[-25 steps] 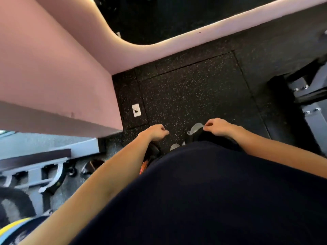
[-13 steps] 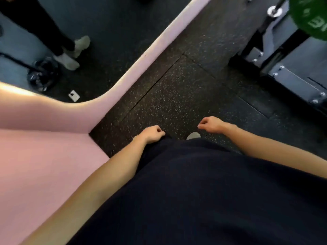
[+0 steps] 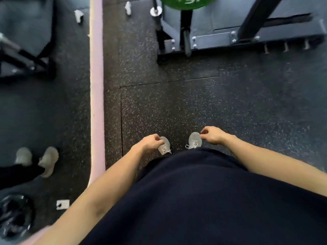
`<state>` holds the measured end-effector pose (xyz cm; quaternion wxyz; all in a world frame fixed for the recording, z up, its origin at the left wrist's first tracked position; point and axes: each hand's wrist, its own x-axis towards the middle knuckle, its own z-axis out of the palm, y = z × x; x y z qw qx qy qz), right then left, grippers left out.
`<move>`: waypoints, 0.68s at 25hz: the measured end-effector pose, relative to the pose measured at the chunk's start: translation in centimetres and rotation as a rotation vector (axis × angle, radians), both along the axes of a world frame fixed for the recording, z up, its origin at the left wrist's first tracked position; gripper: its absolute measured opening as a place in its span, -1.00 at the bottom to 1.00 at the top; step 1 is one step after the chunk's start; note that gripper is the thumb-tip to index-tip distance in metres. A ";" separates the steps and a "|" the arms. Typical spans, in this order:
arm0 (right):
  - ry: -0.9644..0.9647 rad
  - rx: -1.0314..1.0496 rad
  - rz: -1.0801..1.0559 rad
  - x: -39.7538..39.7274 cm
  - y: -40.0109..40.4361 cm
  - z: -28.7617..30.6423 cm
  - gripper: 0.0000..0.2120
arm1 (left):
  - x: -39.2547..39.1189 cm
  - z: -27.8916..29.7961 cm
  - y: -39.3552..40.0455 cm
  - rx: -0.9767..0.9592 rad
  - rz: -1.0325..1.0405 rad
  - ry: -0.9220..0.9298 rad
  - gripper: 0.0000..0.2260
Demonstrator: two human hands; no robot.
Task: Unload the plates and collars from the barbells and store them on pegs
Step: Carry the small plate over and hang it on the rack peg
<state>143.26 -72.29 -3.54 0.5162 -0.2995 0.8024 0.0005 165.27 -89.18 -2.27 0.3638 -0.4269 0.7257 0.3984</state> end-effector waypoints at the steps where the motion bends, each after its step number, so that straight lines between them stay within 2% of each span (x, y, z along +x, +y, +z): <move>1: 0.007 -0.010 -0.038 0.1 0.1 0.2 -0.63 | -0.3 0.1 -0.8 -0.004 -0.018 0.020 -0.66; 4: 0.014 -0.072 -0.106 -1.1 -1.3 1.7 -0.54 | -2.2 1.7 -3.8 -0.038 0.011 0.106 -0.60; 8: 0.093 -0.207 -0.138 -5.8 -5.1 6.4 -0.52 | -7.0 6.4 -9.5 -0.108 0.108 0.256 -0.56; 12: 0.191 -0.386 -0.136 -11.2 -9.8 12.6 -0.52 | -12.2 13.4 -15.2 -0.247 0.151 0.444 -0.56; 17: 0.373 -0.606 -0.052 -17.8 -16.4 24.1 -0.51 | -19.1 25.6 -21.3 -0.469 0.172 0.707 -0.59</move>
